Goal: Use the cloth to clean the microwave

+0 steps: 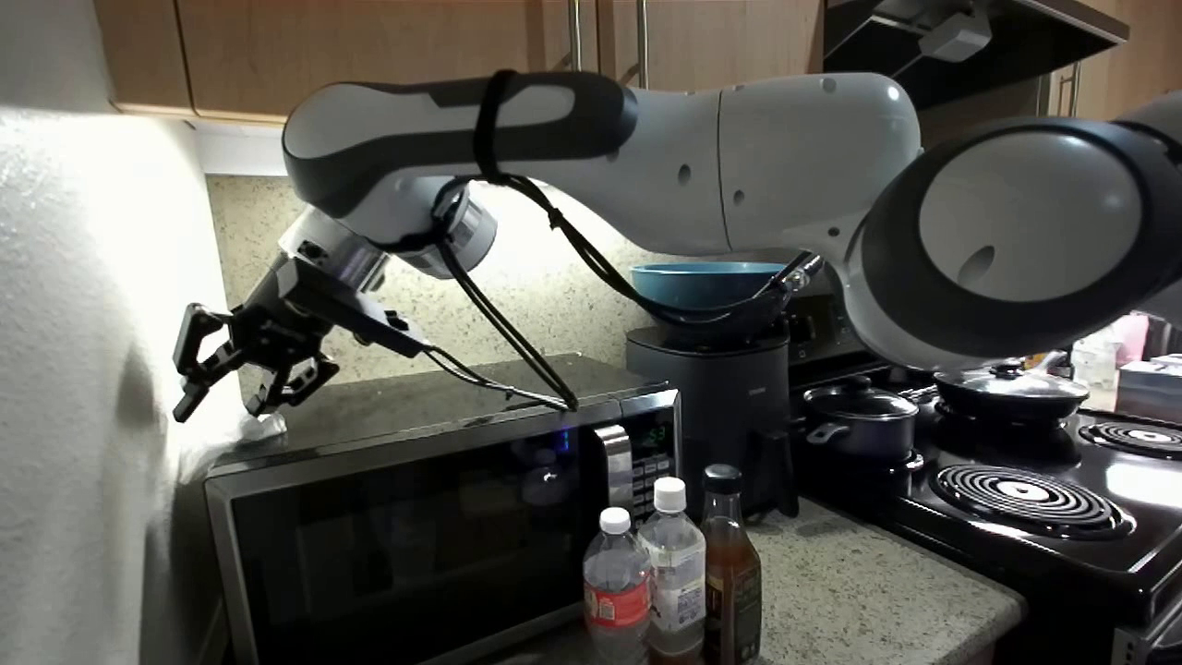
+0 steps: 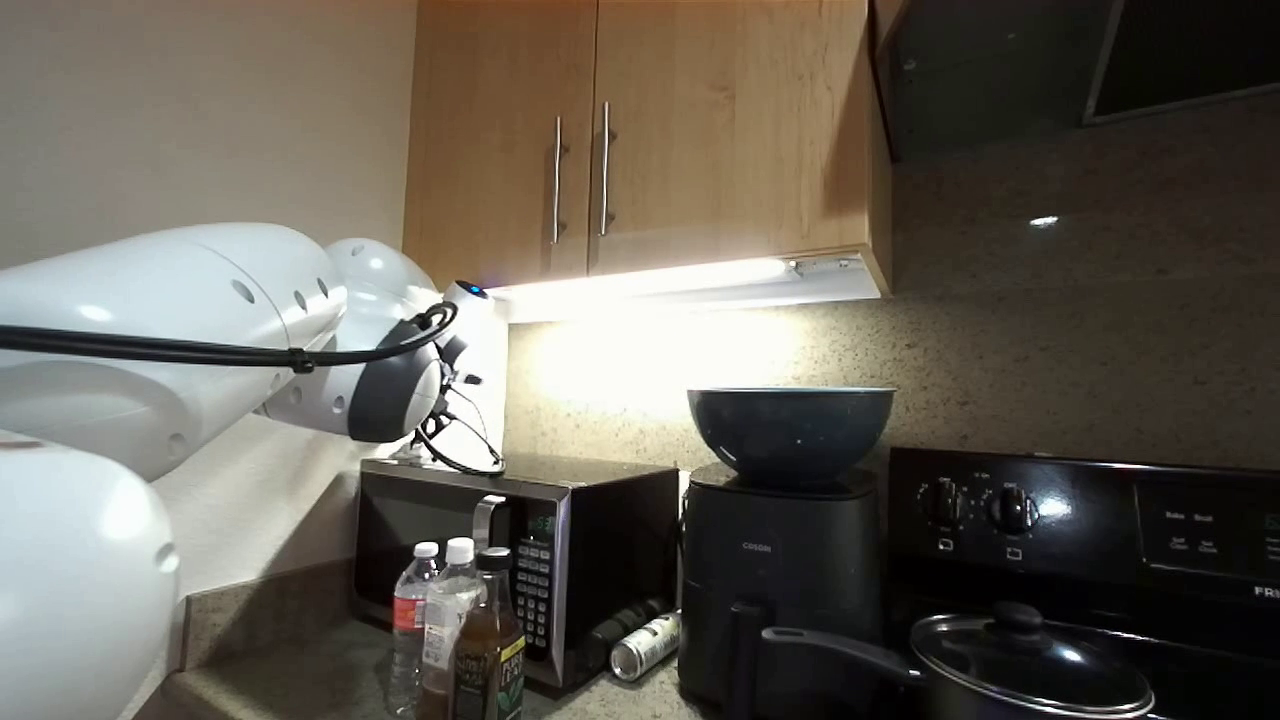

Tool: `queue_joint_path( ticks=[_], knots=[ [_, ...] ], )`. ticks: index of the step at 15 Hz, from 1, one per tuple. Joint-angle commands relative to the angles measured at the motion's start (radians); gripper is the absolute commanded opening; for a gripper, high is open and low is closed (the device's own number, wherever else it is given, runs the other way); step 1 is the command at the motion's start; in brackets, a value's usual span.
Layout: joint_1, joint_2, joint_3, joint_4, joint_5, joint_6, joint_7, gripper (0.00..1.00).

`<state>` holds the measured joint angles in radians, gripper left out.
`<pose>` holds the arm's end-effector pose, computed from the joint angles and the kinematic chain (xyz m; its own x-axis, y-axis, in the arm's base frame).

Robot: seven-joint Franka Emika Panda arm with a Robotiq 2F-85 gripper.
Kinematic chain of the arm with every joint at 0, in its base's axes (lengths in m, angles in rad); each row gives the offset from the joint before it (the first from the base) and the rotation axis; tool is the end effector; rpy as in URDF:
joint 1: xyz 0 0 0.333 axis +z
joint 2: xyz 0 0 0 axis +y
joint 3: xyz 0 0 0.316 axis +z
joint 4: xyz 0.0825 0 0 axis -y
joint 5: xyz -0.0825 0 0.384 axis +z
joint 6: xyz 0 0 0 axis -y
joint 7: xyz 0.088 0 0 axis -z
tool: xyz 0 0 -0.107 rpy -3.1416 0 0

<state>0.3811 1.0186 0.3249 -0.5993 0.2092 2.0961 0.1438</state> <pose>0.7132 0.4141 0.4574 0.9220 0.1578 0.3535 0.3344 -0.7849 -0.5217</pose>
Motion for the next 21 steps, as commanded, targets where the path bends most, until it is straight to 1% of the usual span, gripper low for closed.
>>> queue_joint_path(
  ticks=[1,2,3,4,6,7,10,12,13,15,16,20,21],
  knots=[
    [-0.001,-0.002,0.0,-0.003,0.0,0.0,0.005,0.56],
    [-0.001,-0.003,0.0,-0.006,0.0,0.0,0.008,0.56],
    [-0.001,-0.004,0.0,-0.006,0.0,0.0,0.01,0.81],
    [-0.001,-0.007,0.013,-0.013,0.012,-0.027,0.007,0.82],
    [0.012,-0.019,0.013,-0.021,0.015,-0.057,0.051,0.94],
    [0.028,-0.029,0.003,-0.027,0.007,-0.059,0.092,0.98],
    [0.068,-0.037,-0.029,-0.035,-0.017,-0.054,0.221,1.0],
    [0.085,-0.035,-0.033,-0.035,-0.012,-0.032,0.26,1.0],
    [0.092,-0.032,-0.034,-0.035,-0.01,-0.023,0.265,1.0],
    [0.1,-0.042,-0.063,-0.043,-0.033,-0.05,0.283,1.0],
    [0.044,-0.018,-0.063,-0.005,-0.024,-0.06,0.205,1.0],
    [0.054,-0.024,-0.081,-0.006,-0.03,-0.066,0.226,1.0],
    [0.055,-0.029,-0.079,-0.008,-0.026,-0.125,0.243,1.0]
  ],
)
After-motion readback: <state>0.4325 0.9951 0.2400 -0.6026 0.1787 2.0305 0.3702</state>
